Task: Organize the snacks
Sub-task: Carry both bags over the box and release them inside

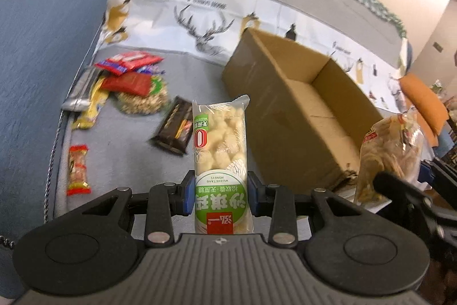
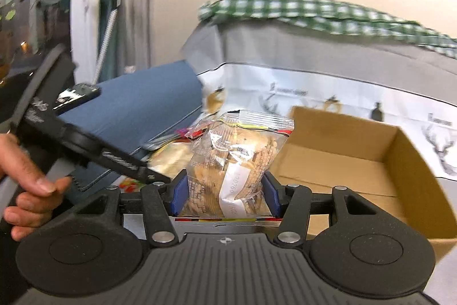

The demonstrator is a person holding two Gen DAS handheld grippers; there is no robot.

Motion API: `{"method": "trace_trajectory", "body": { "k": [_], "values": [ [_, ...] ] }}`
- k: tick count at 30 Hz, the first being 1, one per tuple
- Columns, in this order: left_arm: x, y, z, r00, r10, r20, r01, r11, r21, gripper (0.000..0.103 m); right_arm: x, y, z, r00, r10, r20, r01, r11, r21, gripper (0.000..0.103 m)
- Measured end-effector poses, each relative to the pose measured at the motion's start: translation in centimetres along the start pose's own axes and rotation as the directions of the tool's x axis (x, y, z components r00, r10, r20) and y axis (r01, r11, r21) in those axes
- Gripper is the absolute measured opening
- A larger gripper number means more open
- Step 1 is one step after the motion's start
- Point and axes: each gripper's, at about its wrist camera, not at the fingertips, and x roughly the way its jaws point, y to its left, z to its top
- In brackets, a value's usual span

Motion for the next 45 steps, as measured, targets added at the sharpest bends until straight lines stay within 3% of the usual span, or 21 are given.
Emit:
{"method": "trace_trajectory", "body": {
  "k": [7, 12, 18, 25, 27, 35, 45],
  "values": [
    [-0.9, -0.8, 0.0, 0.994, -0.051, 0.093, 0.047, 0.998, 0.044, 0.040, -0.8, -4.2, -0.2, 0.996, -0.070, 0.054, 0.065, 0.995, 0.079, 0.056],
    [-1.3, -0.4, 0.2, 0.990, -0.071, 0.125, 0.068, 0.997, 0.033, 0.040, -1.5, -7.5, 0.0, 0.993, -0.099, 0.068, 0.083, 0.975, 0.205, 0.056],
    [-1.1, -1.1, 0.2, 0.991, -0.030, 0.134, 0.023, 0.999, 0.049, 0.040, -1.6, -11.3, 1.8, 0.983, -0.153, 0.105, 0.125, 0.965, 0.232, 0.056],
    [-0.7, -2.8, 0.4, 0.989, 0.040, 0.143, -0.057, 0.992, 0.116, 0.040, -0.2, -17.0, 0.0, 0.962, -0.254, 0.097, 0.195, 0.894, 0.404, 0.055],
    [-0.5, -3.2, 0.5, 0.989, 0.047, 0.139, -0.063, 0.992, 0.113, 0.040, -0.2, -17.5, -0.7, 0.961, -0.260, 0.095, 0.192, 0.873, 0.448, 0.055],
    [1.1, -6.8, 2.2, 0.990, 0.008, 0.139, -0.014, 0.999, 0.046, 0.040, 1.3, -18.0, -1.1, 0.975, -0.202, 0.091, 0.138, 0.877, 0.460, 0.055],
    [3.4, -14.6, 5.7, 0.983, -0.056, 0.174, 0.030, 0.989, 0.147, 0.040, 0.7, -18.2, -1.5, 0.973, -0.195, 0.127, 0.113, 0.873, 0.475, 0.055]
  ]
}}
